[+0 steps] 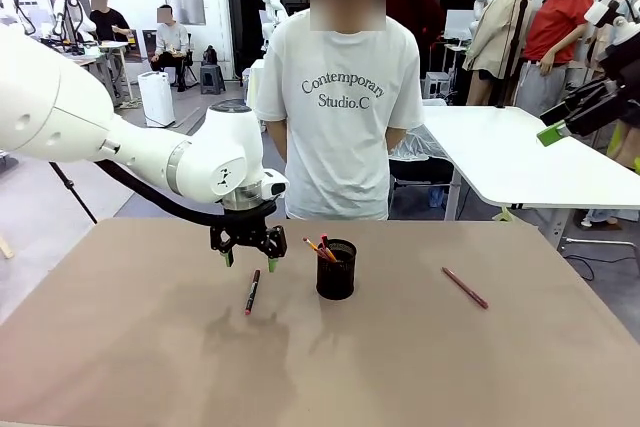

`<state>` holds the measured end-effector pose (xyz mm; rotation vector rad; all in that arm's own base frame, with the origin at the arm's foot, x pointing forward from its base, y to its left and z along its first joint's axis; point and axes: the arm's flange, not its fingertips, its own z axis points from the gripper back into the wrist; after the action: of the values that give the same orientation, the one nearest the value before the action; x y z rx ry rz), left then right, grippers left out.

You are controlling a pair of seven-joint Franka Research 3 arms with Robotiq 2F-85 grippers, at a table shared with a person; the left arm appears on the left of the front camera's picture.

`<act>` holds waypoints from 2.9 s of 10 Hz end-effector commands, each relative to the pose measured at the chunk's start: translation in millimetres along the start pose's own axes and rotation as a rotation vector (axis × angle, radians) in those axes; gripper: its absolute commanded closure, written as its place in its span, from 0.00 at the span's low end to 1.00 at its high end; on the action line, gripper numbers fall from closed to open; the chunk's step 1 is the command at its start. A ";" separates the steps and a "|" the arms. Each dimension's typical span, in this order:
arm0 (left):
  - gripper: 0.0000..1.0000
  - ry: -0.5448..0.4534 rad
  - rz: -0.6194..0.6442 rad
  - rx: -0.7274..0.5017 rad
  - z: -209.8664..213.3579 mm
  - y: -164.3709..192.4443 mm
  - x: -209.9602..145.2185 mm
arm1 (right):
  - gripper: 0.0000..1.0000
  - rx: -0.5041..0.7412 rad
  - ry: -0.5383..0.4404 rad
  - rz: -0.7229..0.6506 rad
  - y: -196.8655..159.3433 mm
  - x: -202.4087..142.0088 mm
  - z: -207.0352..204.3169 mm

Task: Place the pens into the pen holder.
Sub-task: Pick up a writing instrument from the table and place it into the Pen holder.

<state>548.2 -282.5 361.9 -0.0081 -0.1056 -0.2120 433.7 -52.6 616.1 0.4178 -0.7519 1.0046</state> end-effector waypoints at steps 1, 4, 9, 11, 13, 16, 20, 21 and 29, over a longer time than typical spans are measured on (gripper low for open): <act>0.00 -0.006 -0.003 0.001 4.4 0.4 -1.1 | 0.00 0.000 -0.012 0.001 1.3 1.5 0.8; 0.00 -0.001 -0.001 0.000 0.7 -0.6 0.1 | 0.00 0.000 -0.012 0.001 1.3 1.5 0.8; 0.00 -0.012 0.033 0.027 -23.0 -1.2 9.4 | 0.00 0.000 -0.012 0.001 1.3 1.5 0.8; 0.00 -0.040 0.066 0.053 -33.7 0.3 13.6 | 0.00 0.000 -0.012 0.001 1.3 1.5 0.8; 0.00 -0.043 0.079 0.066 -43.3 -1.4 15.8 | 0.00 0.000 -0.012 0.001 1.3 1.5 0.8; 0.00 -0.046 0.096 0.062 -52.3 0.7 18.8 | 0.00 0.000 -0.012 0.001 1.3 1.5 0.8; 0.57 -0.051 0.102 0.070 -58.2 2.4 19.5 | 0.00 0.000 -0.012 0.001 1.3 1.5 0.8; 0.77 -0.052 0.100 0.070 -58.4 1.4 19.4 | 0.00 0.000 -0.012 0.001 1.3 1.5 0.8; 1.00 -0.029 0.063 0.053 -47.6 4.1 12.3 | 0.00 0.000 -0.012 0.001 1.3 1.5 0.8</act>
<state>572.6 -285.0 310.8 0.0252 -0.1389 -0.1314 433.7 -52.6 616.1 0.4178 -0.7519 1.0046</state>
